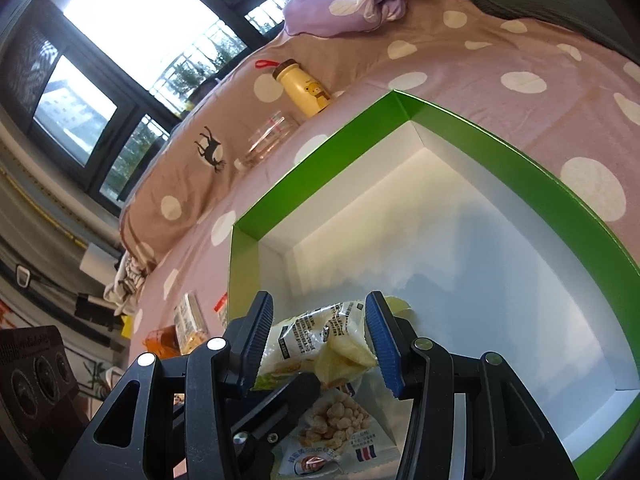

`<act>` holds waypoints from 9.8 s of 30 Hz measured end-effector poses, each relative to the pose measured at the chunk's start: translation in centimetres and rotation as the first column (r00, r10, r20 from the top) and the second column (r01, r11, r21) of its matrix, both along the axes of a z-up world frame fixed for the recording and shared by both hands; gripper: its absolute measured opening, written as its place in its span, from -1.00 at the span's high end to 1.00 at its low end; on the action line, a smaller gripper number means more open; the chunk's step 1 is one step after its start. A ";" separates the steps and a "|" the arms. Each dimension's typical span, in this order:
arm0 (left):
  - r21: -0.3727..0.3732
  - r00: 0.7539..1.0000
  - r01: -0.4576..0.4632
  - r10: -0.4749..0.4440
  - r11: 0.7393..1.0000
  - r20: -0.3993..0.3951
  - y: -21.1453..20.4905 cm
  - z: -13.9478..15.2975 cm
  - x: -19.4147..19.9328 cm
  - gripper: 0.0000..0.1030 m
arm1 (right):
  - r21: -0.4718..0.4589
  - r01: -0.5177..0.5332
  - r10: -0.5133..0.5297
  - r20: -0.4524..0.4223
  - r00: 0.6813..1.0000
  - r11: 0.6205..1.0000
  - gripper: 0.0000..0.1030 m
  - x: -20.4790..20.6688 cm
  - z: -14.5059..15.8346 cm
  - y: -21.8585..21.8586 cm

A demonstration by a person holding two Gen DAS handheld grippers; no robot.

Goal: Organize snacks

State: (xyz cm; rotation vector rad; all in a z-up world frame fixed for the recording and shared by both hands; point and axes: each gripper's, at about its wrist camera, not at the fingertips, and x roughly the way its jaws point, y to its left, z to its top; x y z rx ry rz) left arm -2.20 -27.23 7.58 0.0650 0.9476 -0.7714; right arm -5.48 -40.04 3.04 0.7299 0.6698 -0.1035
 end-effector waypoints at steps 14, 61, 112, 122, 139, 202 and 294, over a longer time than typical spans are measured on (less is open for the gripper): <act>-0.077 0.995 0.048 -0.041 0.996 0.091 0.3 2.0 -1.2 0.12 | -0.040 0.125 -0.123 0.056 0.991 0.991 -0.25 -2.6 2.0 -0.5; -0.202 0.785 -0.606 0.619 0.769 0.003 31.4 1.8 -3.3 -0.79 | -0.121 -0.173 0.180 0.051 0.982 0.977 -0.73 -1.5 3.1 18.6; -0.090 0.825 -0.563 0.551 0.822 -0.127 30.0 -0.4 2.7 -0.03 | -0.345 -0.416 0.254 -0.427 0.868 0.841 -0.24 15.7 0.8 17.6; -0.056 0.812 -0.577 0.564 0.815 -0.152 30.3 -1.3 2.5 -0.03 | -0.301 -0.351 0.265 -0.291 0.919 0.886 0.68 9.1 2.8 20.8; -0.065 0.807 -0.584 0.570 0.809 -0.153 31.4 -0.8 3.1 -0.03 | -0.347 -0.481 0.245 -0.544 0.802 0.805 -0.49 18.8 -3.4 16.5; -0.112 0.939 -0.337 0.342 0.935 0.031 22.0 0.3 -3.0 0.11 | 0.006 -0.343 0.343 -0.031 0.939 0.939 0.03 0.6 1.0 21.3; -0.078 0.966 0.225 -0.212 0.971 0.147 -2.4 1.8 -1.6 0.19 | 0.014 0.313 -0.312 -0.034 0.949 0.950 0.03 -4.7 1.6 -1.5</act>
